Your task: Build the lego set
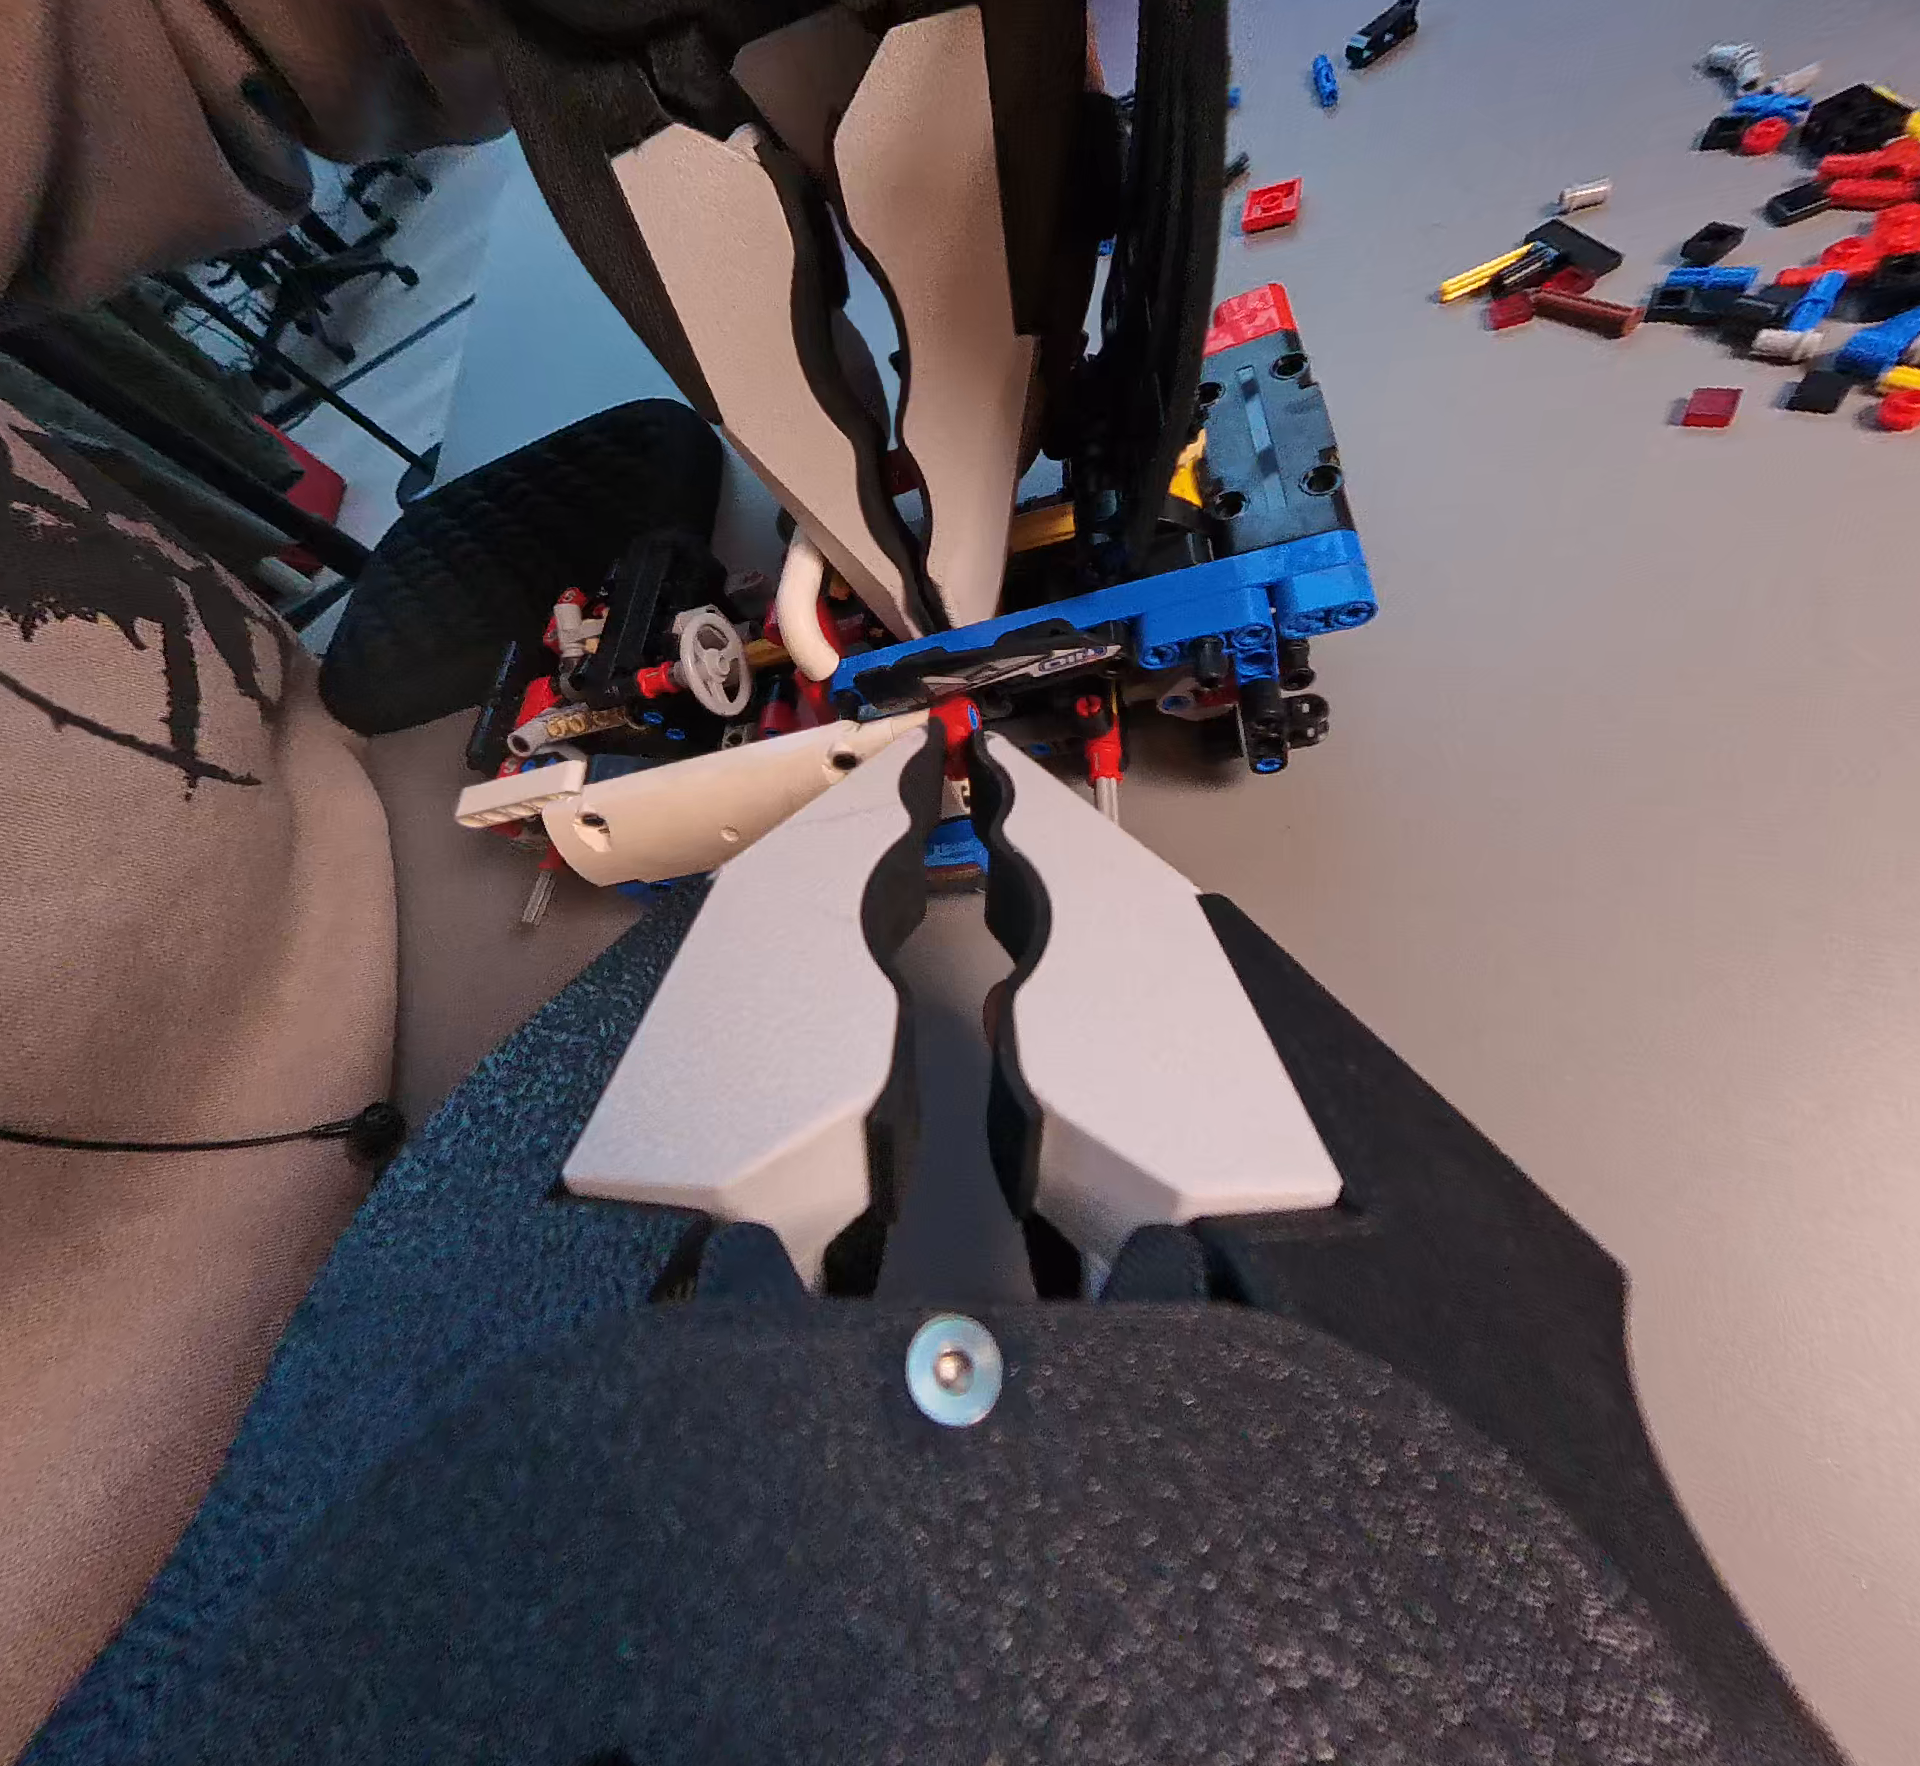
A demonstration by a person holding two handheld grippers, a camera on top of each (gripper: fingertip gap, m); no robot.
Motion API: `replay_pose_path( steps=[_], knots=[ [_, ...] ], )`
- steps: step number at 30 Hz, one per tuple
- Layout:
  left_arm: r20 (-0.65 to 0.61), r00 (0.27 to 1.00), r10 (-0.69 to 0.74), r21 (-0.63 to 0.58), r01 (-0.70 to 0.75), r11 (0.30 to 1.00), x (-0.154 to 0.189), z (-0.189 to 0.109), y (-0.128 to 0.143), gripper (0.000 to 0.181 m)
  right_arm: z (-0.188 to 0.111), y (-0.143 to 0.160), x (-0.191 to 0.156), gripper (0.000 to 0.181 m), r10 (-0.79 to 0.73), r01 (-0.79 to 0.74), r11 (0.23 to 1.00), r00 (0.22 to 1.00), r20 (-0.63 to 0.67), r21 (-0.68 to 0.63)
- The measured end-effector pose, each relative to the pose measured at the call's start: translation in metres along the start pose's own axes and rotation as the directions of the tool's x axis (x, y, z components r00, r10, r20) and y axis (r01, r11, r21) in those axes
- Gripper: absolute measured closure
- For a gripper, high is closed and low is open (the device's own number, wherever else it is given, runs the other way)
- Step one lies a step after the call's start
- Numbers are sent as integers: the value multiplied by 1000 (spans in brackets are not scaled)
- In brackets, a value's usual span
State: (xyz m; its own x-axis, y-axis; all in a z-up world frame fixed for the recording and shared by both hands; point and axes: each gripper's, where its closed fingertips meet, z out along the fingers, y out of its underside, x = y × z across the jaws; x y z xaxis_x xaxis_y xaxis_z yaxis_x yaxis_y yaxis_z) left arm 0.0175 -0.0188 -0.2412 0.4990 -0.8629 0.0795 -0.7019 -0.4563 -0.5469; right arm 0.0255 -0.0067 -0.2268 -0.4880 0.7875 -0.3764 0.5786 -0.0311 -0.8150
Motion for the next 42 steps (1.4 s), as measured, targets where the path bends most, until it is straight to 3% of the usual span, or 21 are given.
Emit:
replay_pose_path(
  steps=[4, 11, 23, 42],
  knots=[
    [-84, 996, 31, -49, -35, 998, 3, 0, 1, 181, 1, 1, -2, 179, -61, 61, 998, 998, -28, -14],
    [-68, 997, 40, -93, -47, 995, 0, 0, 0, 181, -5, 0, -4, 172, -62, 62, 998, 998, -14, 6],
    [-51, 998, -46, -55, 43, 998, 0, 3, -1, 181, -1, 4, -2, 180, -57, 57, 998, 998, -10, 5],
    [-49, 999, -14, -81, 10, 997, 2, 6, -7, 181, -5, 5, -2, 181, -4, 6, 998, 1000, 31, -62]
  ],
)
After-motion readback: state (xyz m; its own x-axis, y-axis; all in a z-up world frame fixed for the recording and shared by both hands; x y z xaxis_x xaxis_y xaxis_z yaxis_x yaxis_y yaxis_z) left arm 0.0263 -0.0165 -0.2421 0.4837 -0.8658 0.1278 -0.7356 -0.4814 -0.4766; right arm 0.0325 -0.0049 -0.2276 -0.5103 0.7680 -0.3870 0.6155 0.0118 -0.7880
